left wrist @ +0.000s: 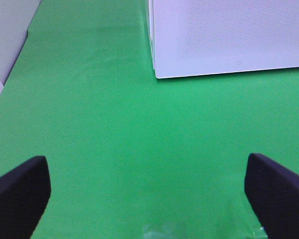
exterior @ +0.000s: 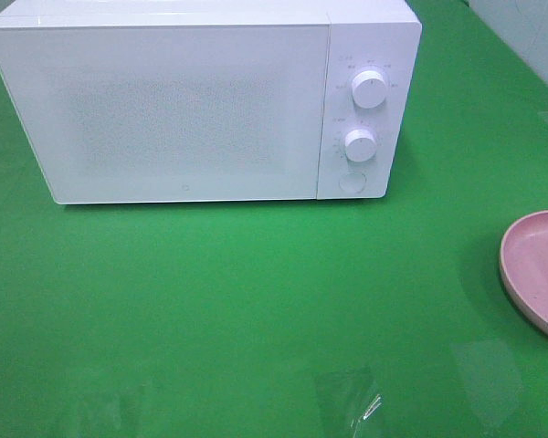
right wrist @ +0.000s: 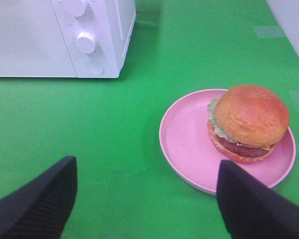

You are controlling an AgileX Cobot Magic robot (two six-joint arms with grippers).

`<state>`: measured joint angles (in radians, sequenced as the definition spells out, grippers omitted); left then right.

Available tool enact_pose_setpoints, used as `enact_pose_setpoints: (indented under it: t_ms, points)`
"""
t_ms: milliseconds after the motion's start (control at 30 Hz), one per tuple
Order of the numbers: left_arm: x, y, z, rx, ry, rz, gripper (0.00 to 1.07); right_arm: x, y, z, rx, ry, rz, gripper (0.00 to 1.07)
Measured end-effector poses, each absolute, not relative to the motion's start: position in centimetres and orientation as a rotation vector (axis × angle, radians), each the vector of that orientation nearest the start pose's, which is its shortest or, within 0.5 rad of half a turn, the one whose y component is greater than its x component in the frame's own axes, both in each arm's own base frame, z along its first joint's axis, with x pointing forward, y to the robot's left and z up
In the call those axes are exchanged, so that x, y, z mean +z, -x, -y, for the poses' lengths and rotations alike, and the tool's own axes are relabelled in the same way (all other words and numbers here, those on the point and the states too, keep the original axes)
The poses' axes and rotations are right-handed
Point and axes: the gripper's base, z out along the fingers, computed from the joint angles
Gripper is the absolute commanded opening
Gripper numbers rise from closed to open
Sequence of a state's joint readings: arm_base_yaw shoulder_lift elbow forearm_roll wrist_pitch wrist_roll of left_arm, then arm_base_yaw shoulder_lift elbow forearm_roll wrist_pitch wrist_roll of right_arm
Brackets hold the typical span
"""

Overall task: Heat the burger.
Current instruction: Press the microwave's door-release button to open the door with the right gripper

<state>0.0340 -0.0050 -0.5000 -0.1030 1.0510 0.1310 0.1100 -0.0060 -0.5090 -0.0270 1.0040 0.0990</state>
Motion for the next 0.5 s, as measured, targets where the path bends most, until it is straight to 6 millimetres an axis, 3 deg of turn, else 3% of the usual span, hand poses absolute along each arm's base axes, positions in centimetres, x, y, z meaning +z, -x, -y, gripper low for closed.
enact_pose_setpoints:
  t_ms: [500]
  points:
    - [27.84,0.52,0.83,-0.019,-0.103,-2.023,0.98,28.44,0.45,0.26,0.104,0.010,-1.974,0.76]
